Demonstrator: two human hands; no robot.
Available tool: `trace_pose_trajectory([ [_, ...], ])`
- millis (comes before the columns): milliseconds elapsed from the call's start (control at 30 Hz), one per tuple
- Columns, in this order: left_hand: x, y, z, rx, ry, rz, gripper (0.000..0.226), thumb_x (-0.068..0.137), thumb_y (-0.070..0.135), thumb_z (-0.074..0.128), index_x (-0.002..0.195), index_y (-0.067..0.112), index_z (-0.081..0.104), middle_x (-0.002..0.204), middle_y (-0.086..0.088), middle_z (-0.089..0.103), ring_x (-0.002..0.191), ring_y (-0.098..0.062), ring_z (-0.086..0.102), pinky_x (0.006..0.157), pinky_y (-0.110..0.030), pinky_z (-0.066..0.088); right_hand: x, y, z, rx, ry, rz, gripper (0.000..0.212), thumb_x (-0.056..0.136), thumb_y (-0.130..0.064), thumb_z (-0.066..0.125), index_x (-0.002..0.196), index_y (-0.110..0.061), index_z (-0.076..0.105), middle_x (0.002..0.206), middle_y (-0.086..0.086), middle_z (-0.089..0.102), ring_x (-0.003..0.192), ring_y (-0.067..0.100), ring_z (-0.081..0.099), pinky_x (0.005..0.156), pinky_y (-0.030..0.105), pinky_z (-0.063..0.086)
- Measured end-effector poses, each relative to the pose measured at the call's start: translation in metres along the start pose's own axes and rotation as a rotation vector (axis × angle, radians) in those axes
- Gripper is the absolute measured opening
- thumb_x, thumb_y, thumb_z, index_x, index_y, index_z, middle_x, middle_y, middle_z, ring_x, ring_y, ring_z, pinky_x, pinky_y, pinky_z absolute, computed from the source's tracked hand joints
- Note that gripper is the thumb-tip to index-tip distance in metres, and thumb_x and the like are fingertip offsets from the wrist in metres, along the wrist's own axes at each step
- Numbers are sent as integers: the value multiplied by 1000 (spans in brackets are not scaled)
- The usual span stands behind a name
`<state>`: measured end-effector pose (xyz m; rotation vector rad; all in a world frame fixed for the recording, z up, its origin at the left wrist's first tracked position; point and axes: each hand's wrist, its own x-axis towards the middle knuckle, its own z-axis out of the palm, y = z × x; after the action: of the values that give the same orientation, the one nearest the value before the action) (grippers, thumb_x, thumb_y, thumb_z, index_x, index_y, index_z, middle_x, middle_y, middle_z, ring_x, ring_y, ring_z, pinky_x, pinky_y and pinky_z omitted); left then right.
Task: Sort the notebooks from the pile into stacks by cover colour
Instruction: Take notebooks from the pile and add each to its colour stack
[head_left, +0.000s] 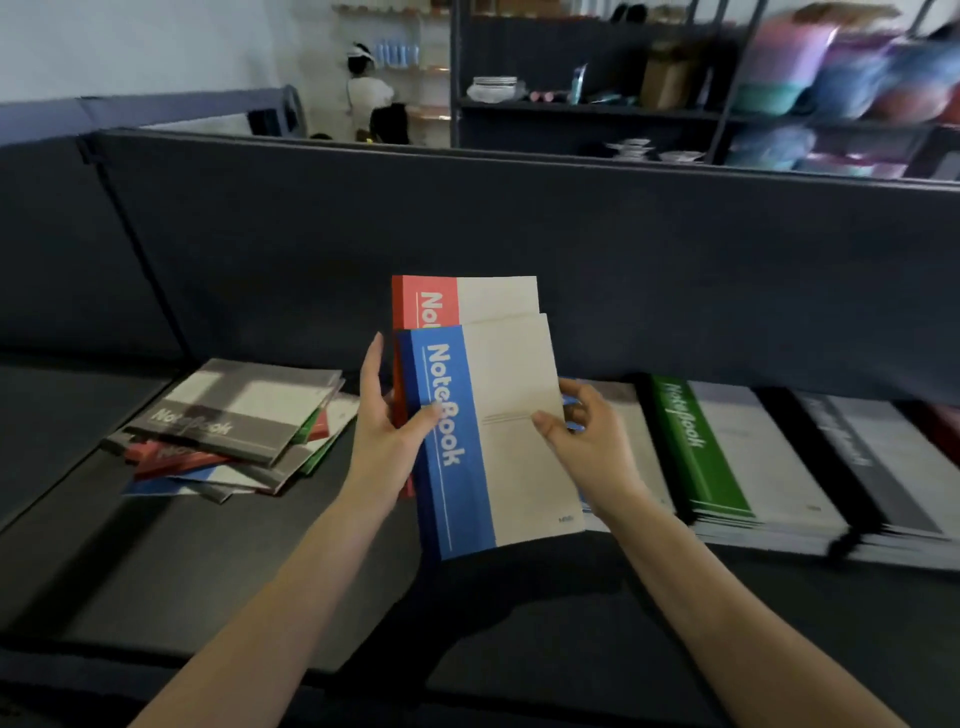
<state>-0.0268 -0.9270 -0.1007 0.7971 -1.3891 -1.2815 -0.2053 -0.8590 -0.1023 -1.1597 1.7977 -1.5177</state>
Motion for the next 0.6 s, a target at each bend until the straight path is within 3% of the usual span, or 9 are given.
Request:
trace_pose_trajectory([
  [100, 0, -3, 26, -61, -60, -10, 60, 92, -3, 54, 140, 27, 36, 122, 10, 59, 103, 1, 62, 79, -18, 53, 3, 5, -27, 80, 109, 51, 24, 92, -13, 61, 111, -23, 50, 94, -1, 68, 85, 17, 66, 72, 32, 55],
  [233, -5, -10, 55, -70, -123, -42, 39, 96, 9, 50, 120, 40, 47, 111, 12, 64, 100, -3, 65, 80, -27, 51, 10, 8, -56, 156, 191, 100, 25, 93, -12, 58, 113, -16, 43, 94, 3, 67, 80, 17, 67, 65, 31, 54],
  [400, -1, -15, 64, -31, -84, -19, 40, 96, 8, 50, 122, 38, 48, 112, 11, 65, 104, -7, 64, 84, -31, 53, 22, 20, -73, 71, 199, 90, 22, 95, -12, 56, 102, -26, 41, 103, 4, 67, 91, 20, 67, 75, 38, 57],
  [500, 2, -16, 51, -11, -20, -15, 44, 95, 5, 52, 127, 34, 47, 113, 9, 64, 101, -7, 65, 81, -29, 55, 35, 28, -86, -70, 238, 90, 25, 93, -15, 57, 112, -24, 44, 99, -1, 67, 87, 16, 66, 71, 34, 54],
  [600, 5, -15, 27, 24, 53, -23, 48, 94, 4, 52, 133, 31, 45, 118, 8, 64, 104, -10, 64, 85, -35, 54, 44, 37, -94, -178, 229, 122, 32, 92, -13, 57, 122, -17, 48, 102, -2, 63, 86, 16, 62, 68, 28, 47],
])
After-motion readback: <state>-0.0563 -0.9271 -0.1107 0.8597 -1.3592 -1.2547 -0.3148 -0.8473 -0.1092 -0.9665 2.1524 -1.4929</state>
